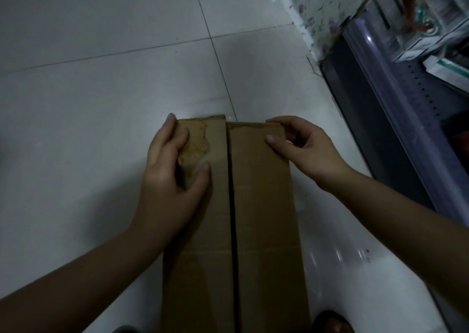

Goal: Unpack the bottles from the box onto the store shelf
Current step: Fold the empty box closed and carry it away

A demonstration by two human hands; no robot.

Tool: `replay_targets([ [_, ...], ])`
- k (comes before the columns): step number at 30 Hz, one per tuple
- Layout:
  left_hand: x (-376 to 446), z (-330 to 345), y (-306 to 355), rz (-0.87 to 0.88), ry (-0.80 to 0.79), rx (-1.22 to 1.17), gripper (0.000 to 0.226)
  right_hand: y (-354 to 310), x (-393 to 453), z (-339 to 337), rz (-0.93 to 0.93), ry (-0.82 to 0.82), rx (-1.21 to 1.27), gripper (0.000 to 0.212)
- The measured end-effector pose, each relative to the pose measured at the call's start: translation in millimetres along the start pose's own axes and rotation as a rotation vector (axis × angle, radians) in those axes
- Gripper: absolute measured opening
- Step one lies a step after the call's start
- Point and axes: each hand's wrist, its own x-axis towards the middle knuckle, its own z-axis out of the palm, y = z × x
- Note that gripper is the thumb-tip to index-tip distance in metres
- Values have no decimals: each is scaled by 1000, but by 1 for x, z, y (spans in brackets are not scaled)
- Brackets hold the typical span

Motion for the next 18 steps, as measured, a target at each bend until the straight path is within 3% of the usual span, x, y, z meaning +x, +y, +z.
replay_targets([
  [5, 17, -8, -3, 180, -133, 353, 64, -4, 1, 4, -5, 46, -17, 33],
  [9, 40, -25, 2, 281, -228, 476, 55, -5, 3, 6, 2, 70, -29, 39],
  [14, 72, -33, -4, 386, -271, 395, 34, -9, 9, 9, -21, 17, -54, 40],
  [18, 81, -23, -7, 278, -292, 234, 38, -18, 19, 12, -45, -66, -169, 44],
])
